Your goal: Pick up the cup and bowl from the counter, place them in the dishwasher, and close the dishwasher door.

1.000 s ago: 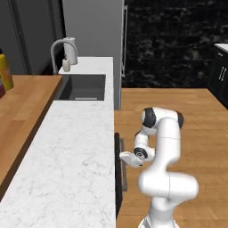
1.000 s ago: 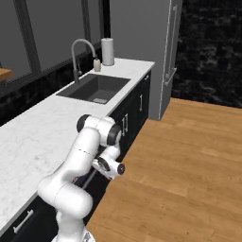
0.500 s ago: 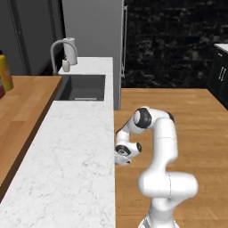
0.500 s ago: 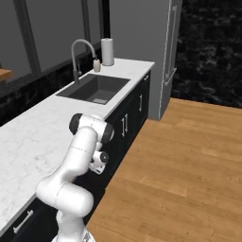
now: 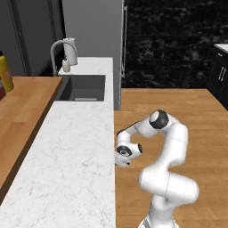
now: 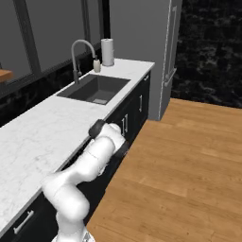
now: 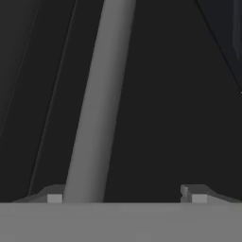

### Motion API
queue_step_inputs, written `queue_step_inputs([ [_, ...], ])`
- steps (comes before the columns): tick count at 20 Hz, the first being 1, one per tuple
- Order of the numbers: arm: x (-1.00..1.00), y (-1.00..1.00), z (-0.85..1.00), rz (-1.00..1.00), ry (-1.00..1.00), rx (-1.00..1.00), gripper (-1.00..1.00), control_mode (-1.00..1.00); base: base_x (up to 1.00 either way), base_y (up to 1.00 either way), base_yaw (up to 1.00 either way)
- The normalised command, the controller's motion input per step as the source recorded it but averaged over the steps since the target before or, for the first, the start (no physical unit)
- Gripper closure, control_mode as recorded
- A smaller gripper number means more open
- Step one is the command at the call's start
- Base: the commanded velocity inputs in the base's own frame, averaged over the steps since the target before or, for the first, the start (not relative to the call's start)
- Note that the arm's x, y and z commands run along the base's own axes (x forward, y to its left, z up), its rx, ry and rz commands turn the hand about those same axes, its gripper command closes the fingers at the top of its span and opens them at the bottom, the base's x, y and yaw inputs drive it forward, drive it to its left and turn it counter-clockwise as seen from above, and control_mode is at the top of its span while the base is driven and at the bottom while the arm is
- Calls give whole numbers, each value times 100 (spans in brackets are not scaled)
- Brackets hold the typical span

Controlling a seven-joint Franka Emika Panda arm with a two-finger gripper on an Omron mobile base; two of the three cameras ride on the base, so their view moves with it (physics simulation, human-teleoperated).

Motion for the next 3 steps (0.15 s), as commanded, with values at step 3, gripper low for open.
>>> queue_step_inputs([
  [3, 0, 39, -82, 41, 1, 100, -100, -100, 0, 0, 0],
])
